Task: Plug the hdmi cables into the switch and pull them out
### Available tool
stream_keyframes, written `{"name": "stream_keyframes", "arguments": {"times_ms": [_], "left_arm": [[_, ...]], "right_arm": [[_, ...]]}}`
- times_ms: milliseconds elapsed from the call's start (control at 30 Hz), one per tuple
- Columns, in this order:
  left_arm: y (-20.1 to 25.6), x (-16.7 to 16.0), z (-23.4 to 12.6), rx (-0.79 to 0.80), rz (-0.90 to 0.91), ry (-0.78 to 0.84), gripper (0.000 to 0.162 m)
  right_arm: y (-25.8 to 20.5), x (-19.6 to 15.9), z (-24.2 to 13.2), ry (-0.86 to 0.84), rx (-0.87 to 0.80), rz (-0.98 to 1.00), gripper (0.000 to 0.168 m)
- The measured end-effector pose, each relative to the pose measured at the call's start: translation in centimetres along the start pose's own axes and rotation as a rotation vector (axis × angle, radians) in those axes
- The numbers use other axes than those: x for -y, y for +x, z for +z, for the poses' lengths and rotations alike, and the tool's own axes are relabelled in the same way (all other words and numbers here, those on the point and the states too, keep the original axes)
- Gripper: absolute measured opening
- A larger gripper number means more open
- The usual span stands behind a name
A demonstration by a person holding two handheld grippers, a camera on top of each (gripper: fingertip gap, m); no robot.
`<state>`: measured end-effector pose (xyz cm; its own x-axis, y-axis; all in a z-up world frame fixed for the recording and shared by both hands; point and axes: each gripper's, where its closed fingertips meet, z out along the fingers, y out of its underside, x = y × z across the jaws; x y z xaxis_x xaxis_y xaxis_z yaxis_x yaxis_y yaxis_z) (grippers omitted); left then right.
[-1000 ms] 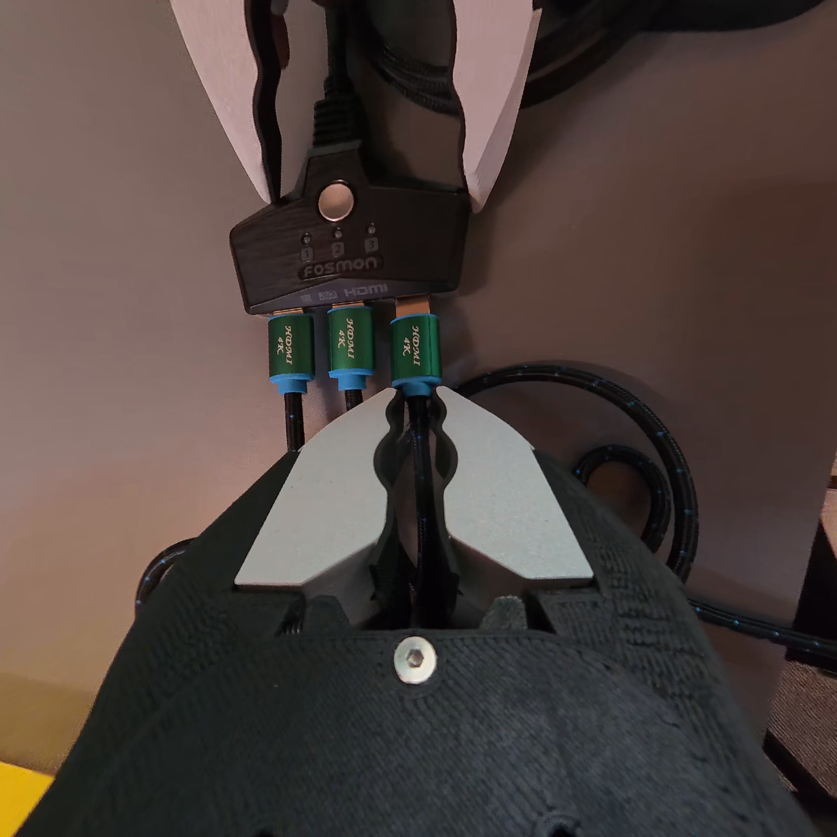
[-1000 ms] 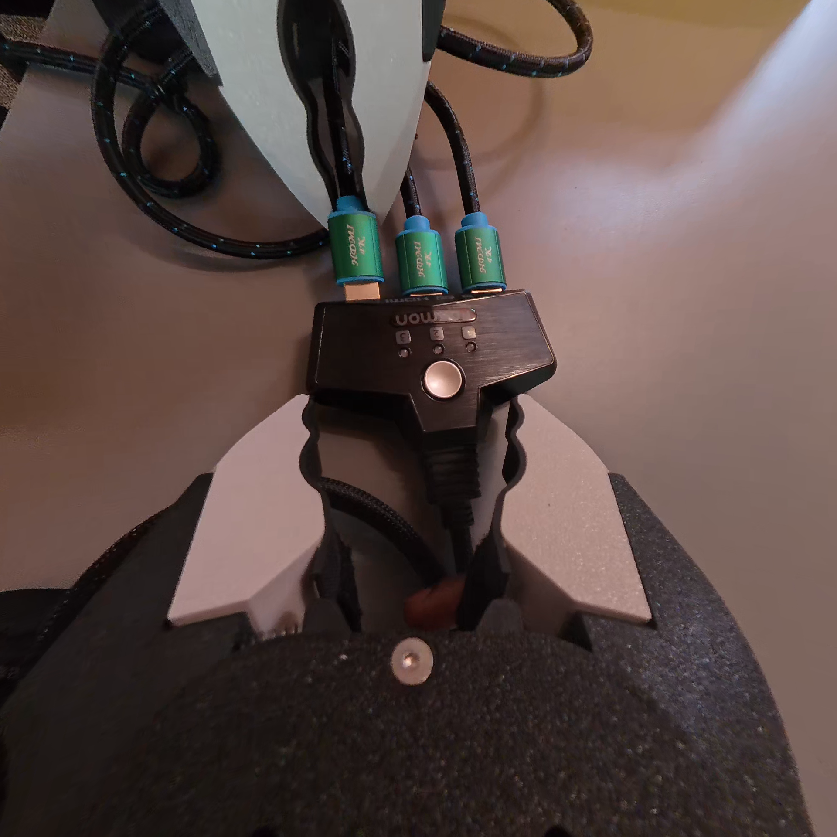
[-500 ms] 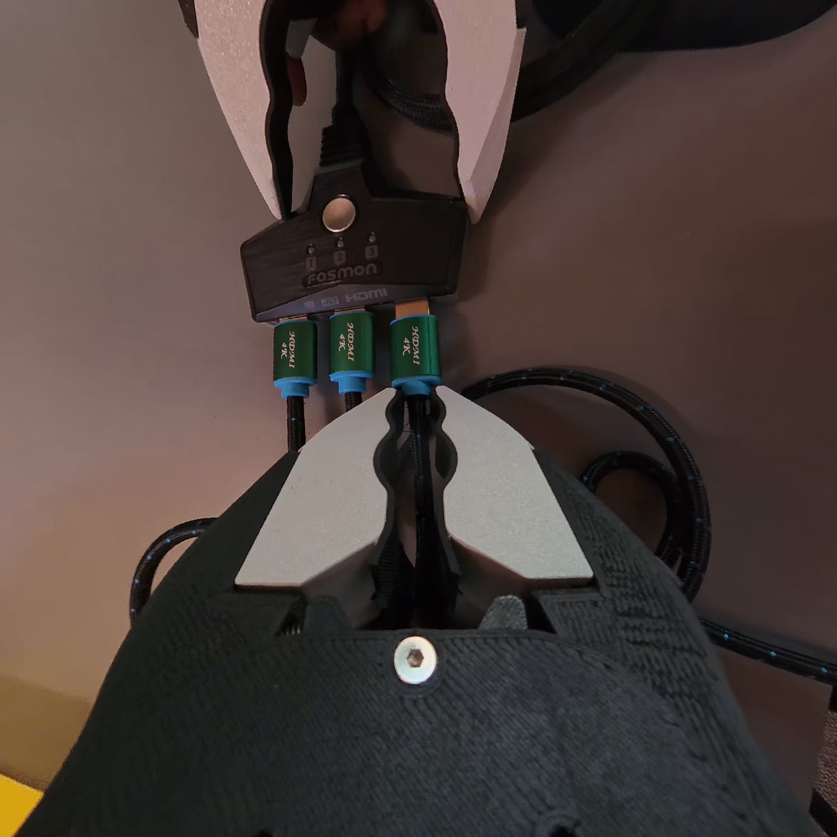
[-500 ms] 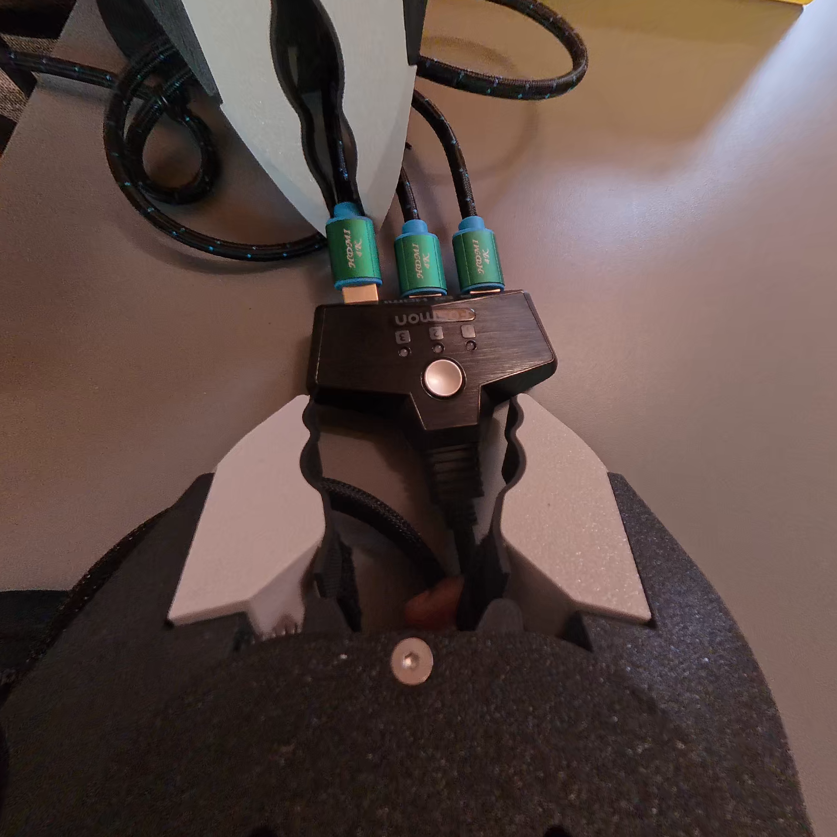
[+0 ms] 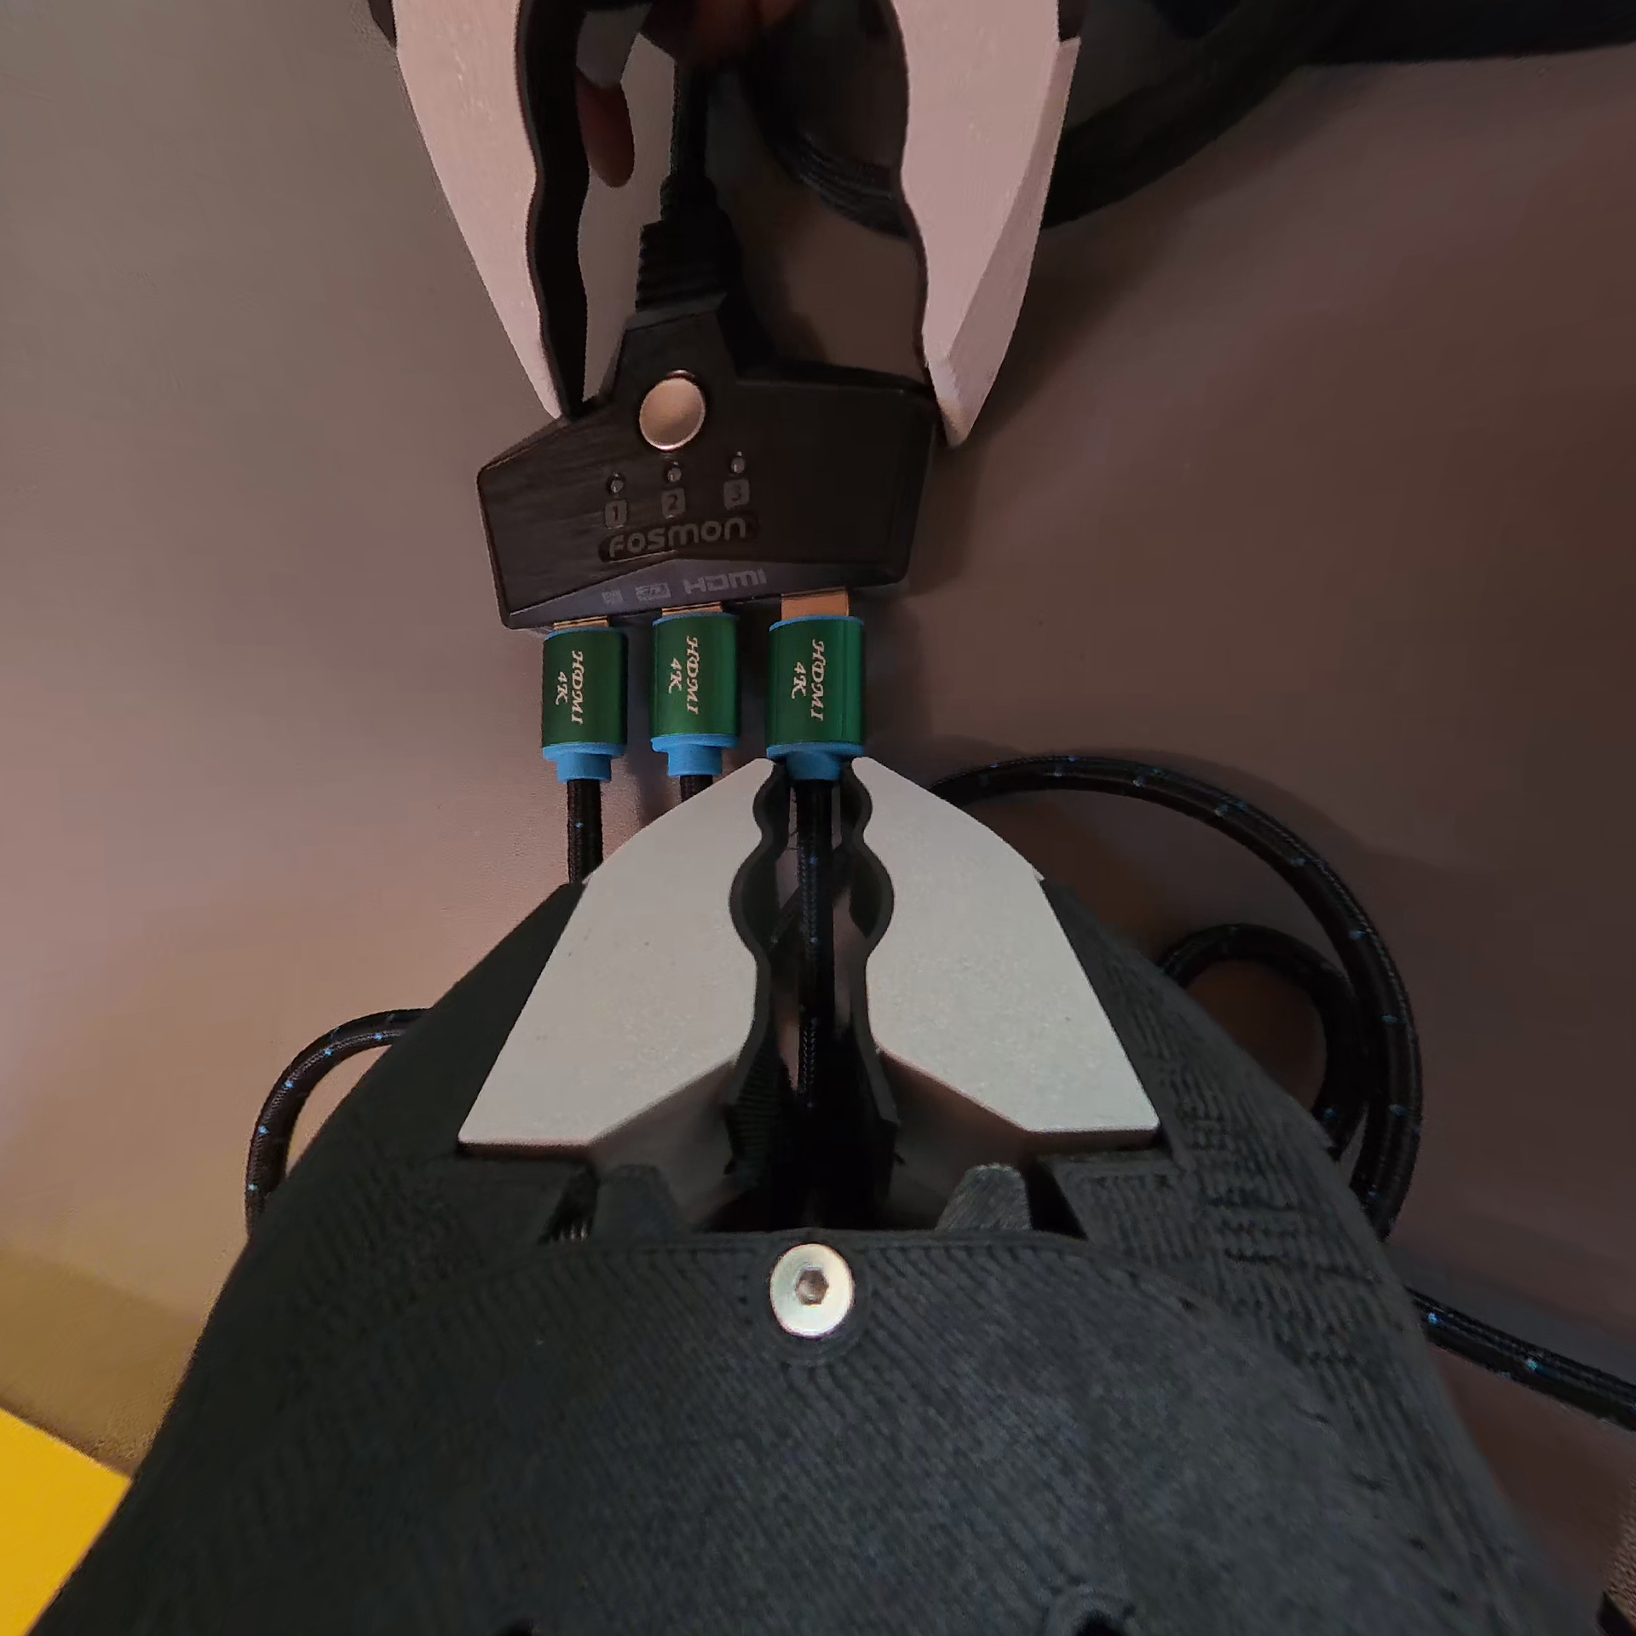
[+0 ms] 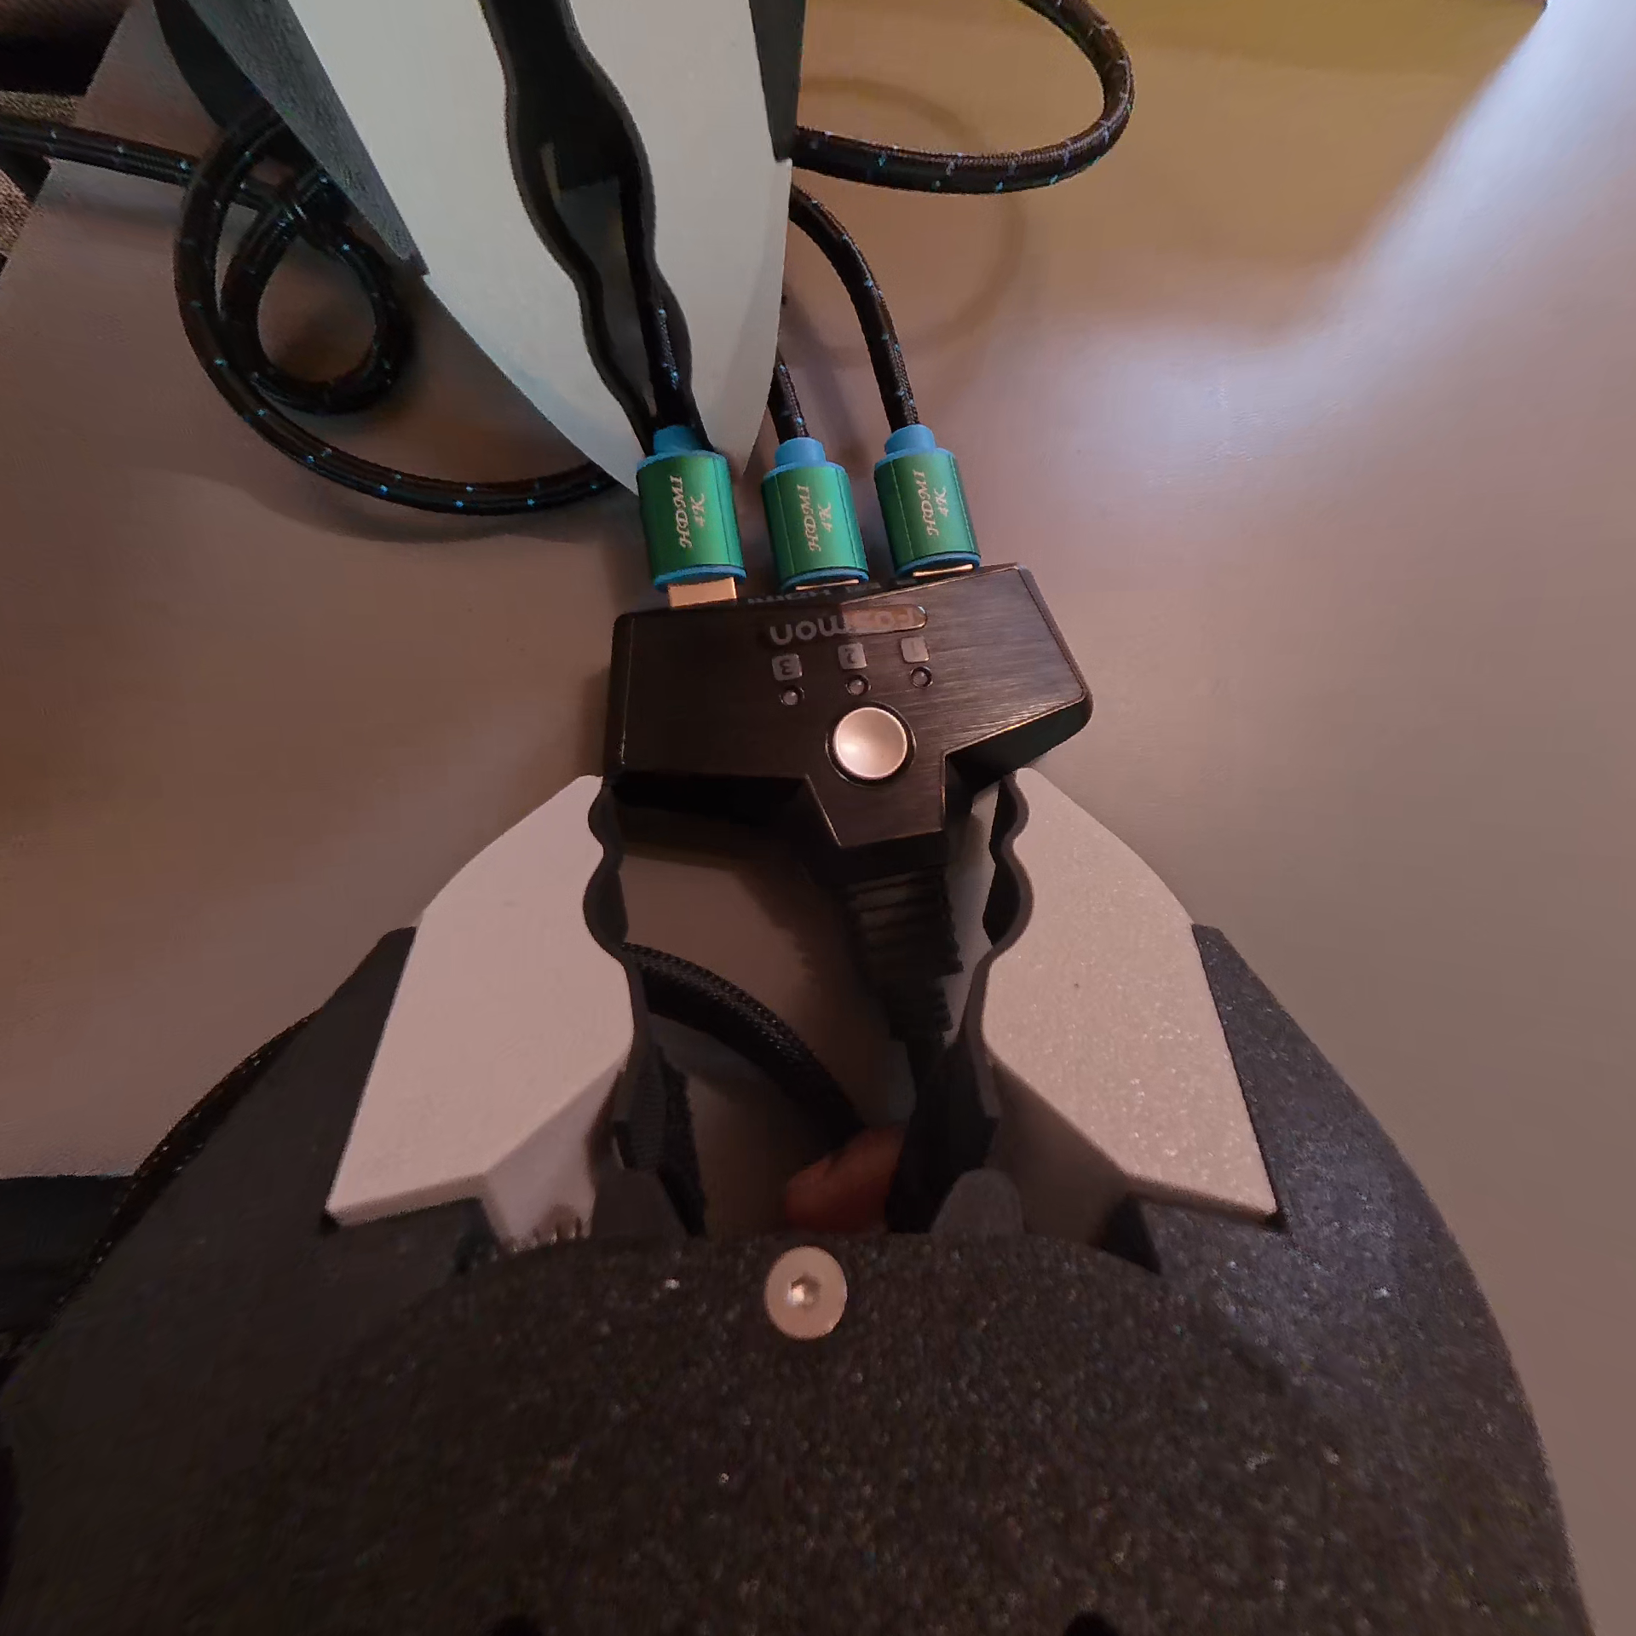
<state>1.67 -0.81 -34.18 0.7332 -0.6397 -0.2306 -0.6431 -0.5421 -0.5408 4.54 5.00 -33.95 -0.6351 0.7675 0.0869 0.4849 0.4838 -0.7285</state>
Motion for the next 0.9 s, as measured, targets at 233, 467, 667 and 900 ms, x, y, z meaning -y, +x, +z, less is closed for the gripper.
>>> {"name": "stream_keyframes", "arguments": {"times_ms": [233,467,667,900], "left_arm": [[0.0,1.4,1.1,0.036,0.007,-0.044,0.012],[0.1,1.5,1.0,-0.014,-0.084,0.053,0.012],[0.1,1.6,1.1,0.0,-0.068,0.059,0.012],[-0.1,1.6,1.2,0.033,-0.036,0.043,0.011]], "right_arm": [[1.5,0.5,0.6,-0.003,-0.068,0.079,0.086],[1.3,-0.2,-2.2,-0.01,-0.004,0.028,0.076],[3.4,-2.0,-2.2,-0.123,-0.097,-0.085,0.048],[2.8,-1.9,-1.7,-0.08,-0.026,-0.032,0.035]]}}
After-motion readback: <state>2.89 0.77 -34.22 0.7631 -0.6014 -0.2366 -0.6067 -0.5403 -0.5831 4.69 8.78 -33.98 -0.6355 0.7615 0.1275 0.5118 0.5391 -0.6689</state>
